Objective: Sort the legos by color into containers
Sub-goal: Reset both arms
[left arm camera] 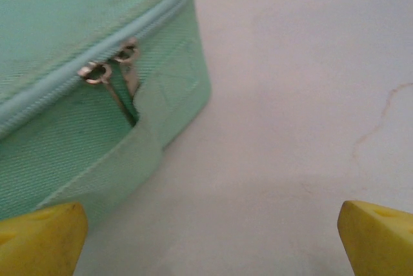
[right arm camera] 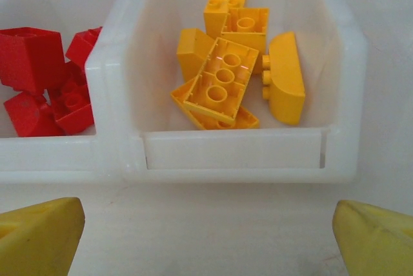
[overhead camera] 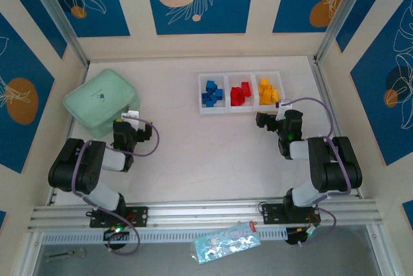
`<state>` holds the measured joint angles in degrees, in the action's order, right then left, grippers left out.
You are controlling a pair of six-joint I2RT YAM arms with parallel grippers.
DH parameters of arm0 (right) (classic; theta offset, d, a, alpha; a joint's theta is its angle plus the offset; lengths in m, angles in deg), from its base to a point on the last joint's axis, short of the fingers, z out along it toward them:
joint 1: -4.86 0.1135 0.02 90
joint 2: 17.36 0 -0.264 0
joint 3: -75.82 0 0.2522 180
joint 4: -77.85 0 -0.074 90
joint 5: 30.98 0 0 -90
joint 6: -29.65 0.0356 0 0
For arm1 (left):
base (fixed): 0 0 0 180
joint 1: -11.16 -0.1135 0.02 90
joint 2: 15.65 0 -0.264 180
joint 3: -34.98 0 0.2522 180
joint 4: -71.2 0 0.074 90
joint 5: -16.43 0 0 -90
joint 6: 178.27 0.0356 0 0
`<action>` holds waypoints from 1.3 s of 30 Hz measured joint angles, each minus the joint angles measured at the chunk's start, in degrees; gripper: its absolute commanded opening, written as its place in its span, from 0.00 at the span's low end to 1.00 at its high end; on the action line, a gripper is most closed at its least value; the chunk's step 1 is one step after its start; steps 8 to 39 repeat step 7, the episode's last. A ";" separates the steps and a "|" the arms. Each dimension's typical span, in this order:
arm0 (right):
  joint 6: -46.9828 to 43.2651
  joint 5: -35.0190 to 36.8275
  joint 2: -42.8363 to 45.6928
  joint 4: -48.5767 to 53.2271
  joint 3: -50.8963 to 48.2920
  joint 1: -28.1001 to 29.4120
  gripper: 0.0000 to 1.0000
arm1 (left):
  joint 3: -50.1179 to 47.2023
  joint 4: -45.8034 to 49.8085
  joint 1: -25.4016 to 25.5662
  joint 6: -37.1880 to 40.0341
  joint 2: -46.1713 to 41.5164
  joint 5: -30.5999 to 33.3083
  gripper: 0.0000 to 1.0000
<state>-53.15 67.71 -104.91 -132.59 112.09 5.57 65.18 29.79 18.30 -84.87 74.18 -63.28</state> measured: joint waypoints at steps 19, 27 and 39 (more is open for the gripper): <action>-0.24 -1.68 0.00 -0.20 0.39 -0.37 0.99 | 3.45 -0.17 -0.57 -0.66 -0.02 1.55 0.99; -0.24 -1.68 0.00 -0.20 0.39 -0.37 0.99 | 3.45 -0.17 -0.57 -0.66 -0.02 1.55 0.99; -0.24 -1.68 0.00 -0.20 0.39 -0.37 0.99 | 3.45 -0.17 -0.57 -0.66 -0.02 1.55 0.99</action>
